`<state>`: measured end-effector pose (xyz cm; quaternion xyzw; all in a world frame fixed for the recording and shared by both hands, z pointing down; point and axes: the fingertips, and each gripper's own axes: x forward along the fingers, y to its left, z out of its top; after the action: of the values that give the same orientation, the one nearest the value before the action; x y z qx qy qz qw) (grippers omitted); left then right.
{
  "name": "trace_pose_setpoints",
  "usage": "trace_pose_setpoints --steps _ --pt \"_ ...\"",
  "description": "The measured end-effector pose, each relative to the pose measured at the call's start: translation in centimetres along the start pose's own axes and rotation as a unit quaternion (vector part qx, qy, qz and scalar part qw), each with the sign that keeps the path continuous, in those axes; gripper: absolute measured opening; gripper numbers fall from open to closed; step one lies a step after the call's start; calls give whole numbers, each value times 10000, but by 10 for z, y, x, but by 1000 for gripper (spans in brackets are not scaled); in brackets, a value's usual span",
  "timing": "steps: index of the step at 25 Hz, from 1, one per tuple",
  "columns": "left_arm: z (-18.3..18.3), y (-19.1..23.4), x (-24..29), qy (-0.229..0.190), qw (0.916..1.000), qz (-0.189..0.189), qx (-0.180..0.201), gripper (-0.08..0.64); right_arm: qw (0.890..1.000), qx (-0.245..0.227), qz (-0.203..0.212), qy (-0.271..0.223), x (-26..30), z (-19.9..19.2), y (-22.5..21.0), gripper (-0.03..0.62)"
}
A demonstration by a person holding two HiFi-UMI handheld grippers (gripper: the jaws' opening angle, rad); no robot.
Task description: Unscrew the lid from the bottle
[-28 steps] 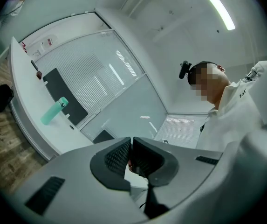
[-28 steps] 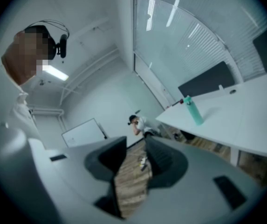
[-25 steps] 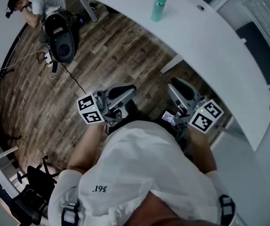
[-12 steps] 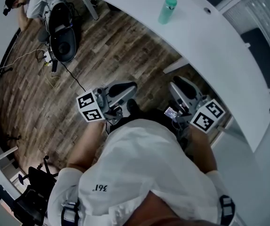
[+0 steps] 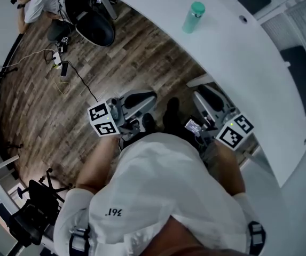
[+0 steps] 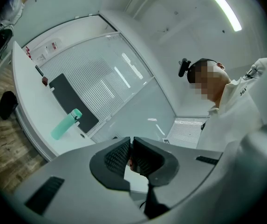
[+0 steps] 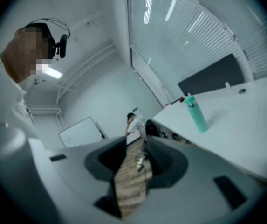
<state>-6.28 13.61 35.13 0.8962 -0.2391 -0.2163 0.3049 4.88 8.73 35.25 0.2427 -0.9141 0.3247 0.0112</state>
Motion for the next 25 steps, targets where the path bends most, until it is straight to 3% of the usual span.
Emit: trace_pose_setpoints --steps 5,20,25 --pt "2 46 44 -102 9998 165 49 28 9998 -4 174 94 14 23 -60 130" --pt "29 55 96 -114 9998 180 11 28 9989 59 414 233 21 63 -71 130" --pt "25 68 120 -45 9998 207 -2 28 9987 133 450 209 18 70 -95 130"
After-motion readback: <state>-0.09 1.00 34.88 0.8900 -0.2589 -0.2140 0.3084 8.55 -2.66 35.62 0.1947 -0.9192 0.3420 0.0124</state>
